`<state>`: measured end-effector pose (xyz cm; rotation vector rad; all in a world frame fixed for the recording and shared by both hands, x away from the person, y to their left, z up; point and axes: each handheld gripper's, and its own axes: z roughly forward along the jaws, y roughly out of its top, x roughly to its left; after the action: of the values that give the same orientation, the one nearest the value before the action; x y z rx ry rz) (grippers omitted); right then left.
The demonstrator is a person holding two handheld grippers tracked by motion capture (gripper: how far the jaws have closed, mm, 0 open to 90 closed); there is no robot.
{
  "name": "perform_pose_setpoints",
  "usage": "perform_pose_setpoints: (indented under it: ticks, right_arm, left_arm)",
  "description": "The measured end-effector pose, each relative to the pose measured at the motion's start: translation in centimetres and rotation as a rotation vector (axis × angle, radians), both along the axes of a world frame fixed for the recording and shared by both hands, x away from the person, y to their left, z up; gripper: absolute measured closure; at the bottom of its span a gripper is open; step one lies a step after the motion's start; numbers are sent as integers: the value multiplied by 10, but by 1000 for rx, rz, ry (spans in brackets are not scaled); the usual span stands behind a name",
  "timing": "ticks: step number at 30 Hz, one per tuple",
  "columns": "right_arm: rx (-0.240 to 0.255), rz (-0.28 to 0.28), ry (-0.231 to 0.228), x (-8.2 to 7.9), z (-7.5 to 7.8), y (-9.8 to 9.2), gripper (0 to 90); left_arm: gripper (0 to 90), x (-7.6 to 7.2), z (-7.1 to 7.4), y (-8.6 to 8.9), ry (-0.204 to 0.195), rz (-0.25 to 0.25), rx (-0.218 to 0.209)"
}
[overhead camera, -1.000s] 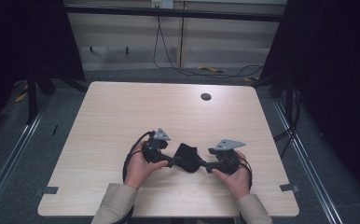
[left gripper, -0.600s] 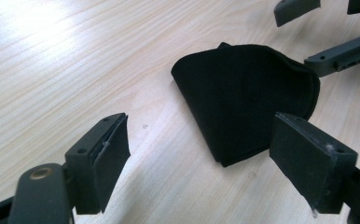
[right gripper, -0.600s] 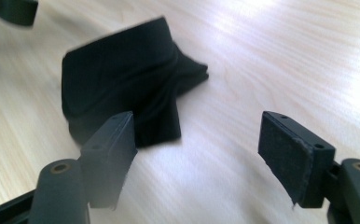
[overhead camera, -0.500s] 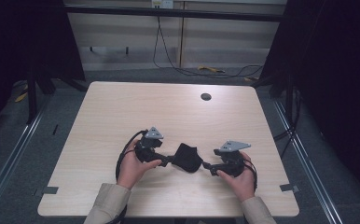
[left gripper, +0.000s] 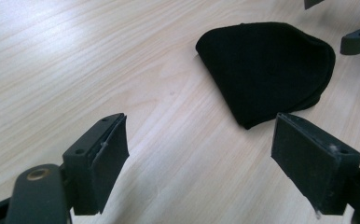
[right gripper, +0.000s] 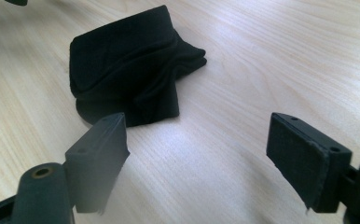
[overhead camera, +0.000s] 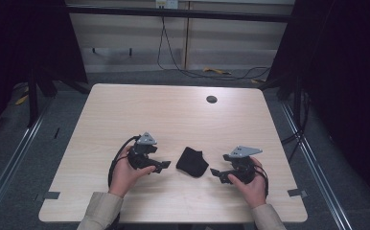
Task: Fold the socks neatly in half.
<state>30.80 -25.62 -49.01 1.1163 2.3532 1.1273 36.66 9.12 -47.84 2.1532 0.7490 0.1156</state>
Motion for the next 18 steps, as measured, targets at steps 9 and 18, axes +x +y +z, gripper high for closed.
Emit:
perform_pose_setpoints:
  ticks: [9, 18]
  right_arm:
    - [-3, 12, 3, -5, 3, -10, 181]
    - [-2, 2, 19, -8, 2, -21, 181]
  left_arm:
    - [180, -3, -3, 9, 1, 2, -11]
    - [172, -6, -9, 20, -3, 11, -13]
